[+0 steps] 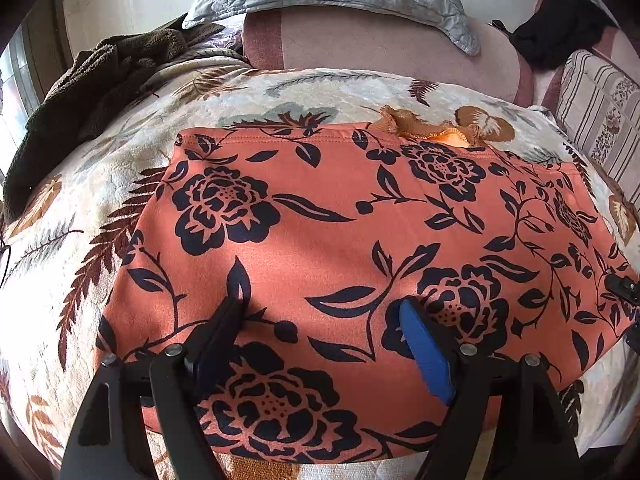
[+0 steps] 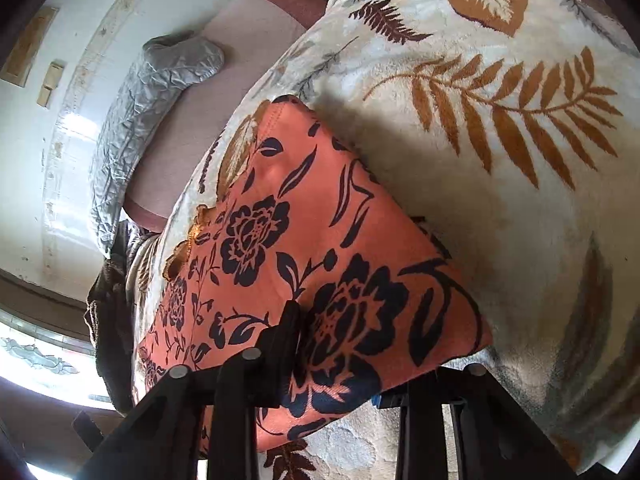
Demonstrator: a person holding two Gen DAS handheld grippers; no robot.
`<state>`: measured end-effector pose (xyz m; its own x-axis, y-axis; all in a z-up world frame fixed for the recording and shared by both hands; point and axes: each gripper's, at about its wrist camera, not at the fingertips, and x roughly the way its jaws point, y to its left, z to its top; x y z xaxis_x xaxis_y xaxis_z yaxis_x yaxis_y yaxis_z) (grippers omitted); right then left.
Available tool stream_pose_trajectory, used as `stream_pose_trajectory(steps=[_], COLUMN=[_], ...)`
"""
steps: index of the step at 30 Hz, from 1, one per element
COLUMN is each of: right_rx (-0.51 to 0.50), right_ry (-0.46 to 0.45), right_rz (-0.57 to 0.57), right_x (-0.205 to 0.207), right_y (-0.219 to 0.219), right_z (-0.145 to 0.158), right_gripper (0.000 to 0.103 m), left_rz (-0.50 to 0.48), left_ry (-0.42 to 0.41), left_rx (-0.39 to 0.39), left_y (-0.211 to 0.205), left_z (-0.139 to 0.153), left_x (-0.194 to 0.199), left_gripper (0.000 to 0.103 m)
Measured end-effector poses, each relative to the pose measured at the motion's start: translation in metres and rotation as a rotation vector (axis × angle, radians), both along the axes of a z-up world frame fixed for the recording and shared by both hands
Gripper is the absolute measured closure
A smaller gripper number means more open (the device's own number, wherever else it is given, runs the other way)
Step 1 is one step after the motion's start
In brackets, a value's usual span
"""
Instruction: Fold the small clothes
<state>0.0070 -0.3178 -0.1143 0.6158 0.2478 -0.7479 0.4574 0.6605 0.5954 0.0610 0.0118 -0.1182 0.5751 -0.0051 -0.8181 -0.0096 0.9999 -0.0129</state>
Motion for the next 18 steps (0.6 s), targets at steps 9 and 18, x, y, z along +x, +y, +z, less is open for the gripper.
stream_pose_trajectory(steps=[9,18], right_rx=[-0.008,-0.367], right_ry=[0.009,-0.155], right_rz=[-0.017,0.159], right_x=[-0.004,0.009], right_y=[0.002,0.074], right_z=[0.001,0.094], right_gripper=[0.076,0.090], left_rz=[-0.009,-0.019], left_ry=[0.005,0.010], left_rx=[-0.023,-0.038], left_y=[0.005,0.006], left_z=[0.001,0.001], left_x=[0.000,0.001], left_gripper=[0.021,0.021])
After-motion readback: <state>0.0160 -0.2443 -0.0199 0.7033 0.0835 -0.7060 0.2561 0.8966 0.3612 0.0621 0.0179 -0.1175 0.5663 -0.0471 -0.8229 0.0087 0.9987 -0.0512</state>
